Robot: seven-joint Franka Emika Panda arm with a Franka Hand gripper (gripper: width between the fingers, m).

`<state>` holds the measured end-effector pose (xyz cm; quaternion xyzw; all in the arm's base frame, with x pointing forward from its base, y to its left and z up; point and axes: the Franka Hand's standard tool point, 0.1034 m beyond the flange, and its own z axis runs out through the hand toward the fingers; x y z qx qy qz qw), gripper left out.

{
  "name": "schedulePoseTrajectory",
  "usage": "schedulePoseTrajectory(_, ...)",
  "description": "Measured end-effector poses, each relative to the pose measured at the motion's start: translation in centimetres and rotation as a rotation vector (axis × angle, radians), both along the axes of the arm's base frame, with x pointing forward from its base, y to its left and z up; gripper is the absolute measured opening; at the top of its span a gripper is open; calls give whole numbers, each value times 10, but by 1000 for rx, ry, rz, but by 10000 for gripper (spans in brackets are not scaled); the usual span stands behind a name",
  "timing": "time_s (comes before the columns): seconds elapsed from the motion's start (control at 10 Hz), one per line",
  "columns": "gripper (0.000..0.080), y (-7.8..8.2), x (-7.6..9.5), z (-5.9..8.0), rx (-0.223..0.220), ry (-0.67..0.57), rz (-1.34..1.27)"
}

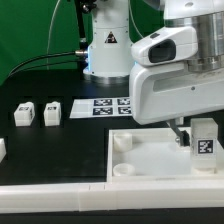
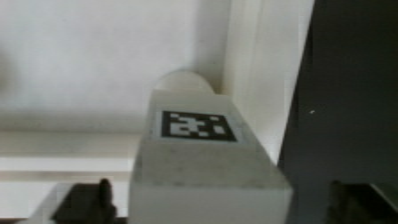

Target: Assemble one leg

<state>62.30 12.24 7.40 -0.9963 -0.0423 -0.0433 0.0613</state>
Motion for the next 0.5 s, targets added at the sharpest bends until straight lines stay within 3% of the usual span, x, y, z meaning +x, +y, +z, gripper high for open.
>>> schedulePoseTrajectory(0.1,541,0,0,0,0,0,0)
schedulePoseTrajectory(0.2,364,-1,0,0,-2,-1,0)
schedulePoseTrajectory(0.3,302,-6,1,-1,-6,0,-5)
schedulePoseTrajectory(0.5,299,-7,1,-1,-5,1,-18)
